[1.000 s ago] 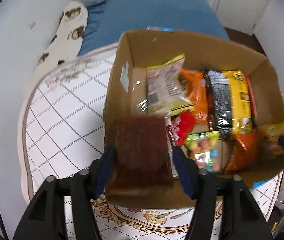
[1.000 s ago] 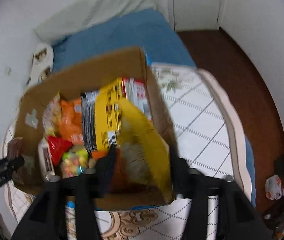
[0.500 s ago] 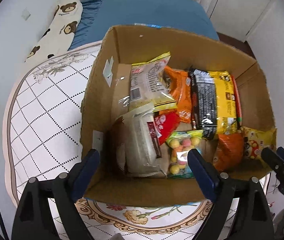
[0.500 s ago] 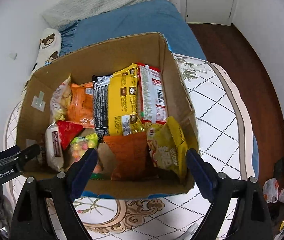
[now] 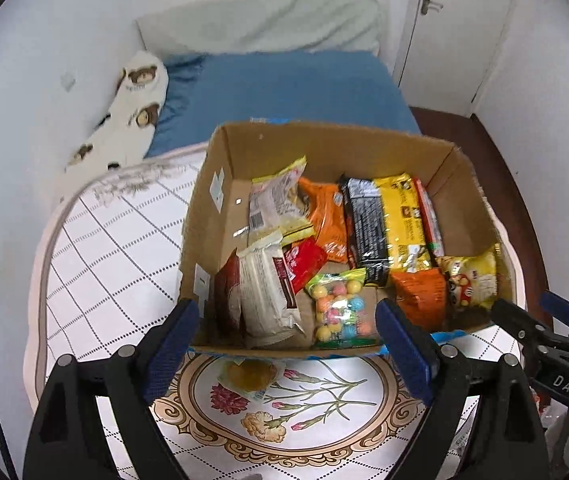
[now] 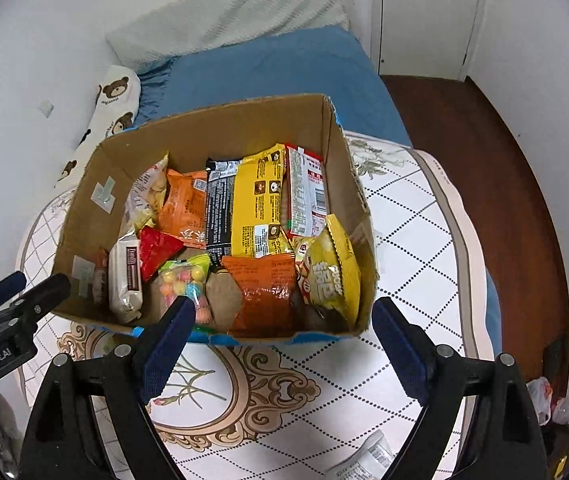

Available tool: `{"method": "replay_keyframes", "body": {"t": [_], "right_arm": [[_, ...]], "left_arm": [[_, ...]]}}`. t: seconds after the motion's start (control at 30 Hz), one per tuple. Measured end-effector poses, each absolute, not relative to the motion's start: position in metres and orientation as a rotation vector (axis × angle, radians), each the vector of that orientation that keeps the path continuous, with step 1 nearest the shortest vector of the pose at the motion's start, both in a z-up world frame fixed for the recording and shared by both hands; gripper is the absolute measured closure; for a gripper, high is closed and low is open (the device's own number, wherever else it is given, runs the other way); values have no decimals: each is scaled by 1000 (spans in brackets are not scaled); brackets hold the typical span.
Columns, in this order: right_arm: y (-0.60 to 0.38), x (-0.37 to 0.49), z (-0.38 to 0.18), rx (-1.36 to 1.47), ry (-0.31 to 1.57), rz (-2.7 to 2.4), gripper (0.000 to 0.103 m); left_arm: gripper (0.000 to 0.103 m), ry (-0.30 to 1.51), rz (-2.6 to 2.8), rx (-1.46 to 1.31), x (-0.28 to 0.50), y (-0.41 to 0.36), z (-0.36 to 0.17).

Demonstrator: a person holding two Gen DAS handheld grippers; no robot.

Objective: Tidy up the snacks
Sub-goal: 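Move both grippers back toward the last snacks on the tablecloth, then grasp the white printed bag with the right gripper while the left grasps the egg snack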

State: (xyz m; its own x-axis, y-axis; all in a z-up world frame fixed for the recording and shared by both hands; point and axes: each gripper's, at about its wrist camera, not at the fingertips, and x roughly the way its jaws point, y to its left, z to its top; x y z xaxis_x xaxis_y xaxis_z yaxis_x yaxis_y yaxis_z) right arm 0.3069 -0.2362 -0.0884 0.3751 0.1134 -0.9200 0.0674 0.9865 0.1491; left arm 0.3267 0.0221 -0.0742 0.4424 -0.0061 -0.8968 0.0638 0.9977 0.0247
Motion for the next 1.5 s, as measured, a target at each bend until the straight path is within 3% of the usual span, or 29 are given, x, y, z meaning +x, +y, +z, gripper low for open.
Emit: {"method": "replay_keyframes", "body": {"t": [0.47, 0.67, 0.8, 1.0, 1.27, 1.33, 1.37, 1.5], "right_arm": [[-236, 246, -22, 131, 1013, 50, 11], [-239, 217, -16, 219, 1044, 115, 11], [-255, 193, -44, 279, 1127, 105, 11], [-304, 152, -126, 411, 1327, -23, 11], [-283, 137, -197, -5, 1518, 64, 11], [-281, 141, -216, -32, 1566, 81, 16], [-281, 143, -223, -35, 1582, 69, 26], [-290, 152, -235, 60, 1578, 31, 32]], "left_arm": [[13, 959, -98, 48, 266, 6, -26], [13, 954, -116, 21, 243, 5, -17], [13, 1008, -92, 24, 232, 8, -37], [13, 1179, -67, 27, 213, 12, -108], [13, 1355, -36, 67, 187, 20, -186], [13, 1383, -26, 69, 184, 23, -198], [13, 1398, -18, 68, 182, 26, -205], [13, 1433, 21, 41, 177, 44, -217]]}}
